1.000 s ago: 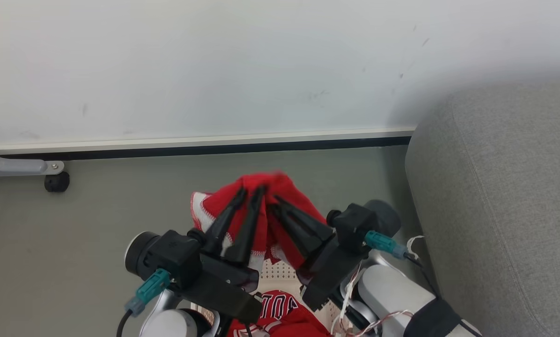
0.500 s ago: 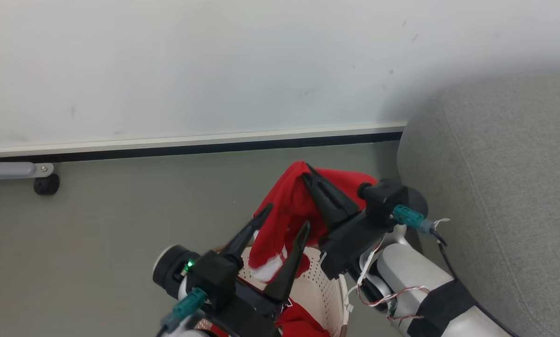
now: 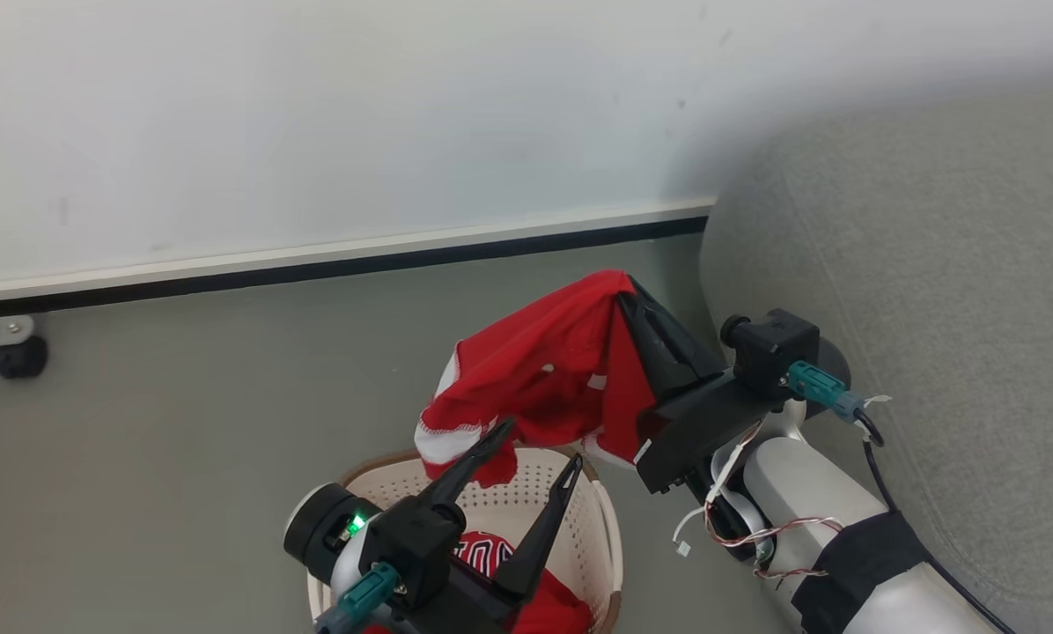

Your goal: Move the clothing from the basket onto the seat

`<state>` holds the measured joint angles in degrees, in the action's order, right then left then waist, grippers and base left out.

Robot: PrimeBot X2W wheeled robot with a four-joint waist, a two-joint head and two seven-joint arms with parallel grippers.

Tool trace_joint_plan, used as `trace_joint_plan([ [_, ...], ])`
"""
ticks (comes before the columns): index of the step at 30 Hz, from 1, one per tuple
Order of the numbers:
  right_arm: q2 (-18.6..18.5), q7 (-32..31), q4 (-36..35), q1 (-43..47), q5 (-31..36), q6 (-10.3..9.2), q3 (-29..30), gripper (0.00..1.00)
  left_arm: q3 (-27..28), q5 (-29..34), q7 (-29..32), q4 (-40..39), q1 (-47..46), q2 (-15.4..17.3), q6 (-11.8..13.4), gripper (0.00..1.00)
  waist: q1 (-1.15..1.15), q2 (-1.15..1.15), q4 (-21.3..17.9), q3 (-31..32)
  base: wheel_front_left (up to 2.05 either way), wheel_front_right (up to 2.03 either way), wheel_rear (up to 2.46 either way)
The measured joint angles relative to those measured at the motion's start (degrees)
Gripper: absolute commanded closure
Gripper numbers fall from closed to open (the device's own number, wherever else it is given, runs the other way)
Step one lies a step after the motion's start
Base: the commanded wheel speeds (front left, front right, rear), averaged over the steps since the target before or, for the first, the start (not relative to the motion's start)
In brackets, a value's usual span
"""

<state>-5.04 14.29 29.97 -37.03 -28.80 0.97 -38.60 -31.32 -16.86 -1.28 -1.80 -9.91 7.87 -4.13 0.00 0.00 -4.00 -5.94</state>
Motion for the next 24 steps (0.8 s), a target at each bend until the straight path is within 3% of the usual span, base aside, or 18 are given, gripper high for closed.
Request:
trace_joint_plan([
  [16, -2.14, 0.01, -3.41, 0.15, 0.09, -2.08, 6.31, 1.00, 0.57, 2.38, 1.78, -2.31, -0.34, 2.57, 0.05, 0.00, 0.00, 0.00, -8.67, -4.01, 0.00, 0.00, 0.00],
  [24, -6.14, 0.15, -4.92, 0.09, 0.16, -3.57, 12.52, 1.00, 0.60, 3.11, 3.23, -3.92, -2.52, 2.97, 0.07, 0.00, 0.00, 0.00, -13.55, -7.43, 0.00, 0.00, 0.00],
])
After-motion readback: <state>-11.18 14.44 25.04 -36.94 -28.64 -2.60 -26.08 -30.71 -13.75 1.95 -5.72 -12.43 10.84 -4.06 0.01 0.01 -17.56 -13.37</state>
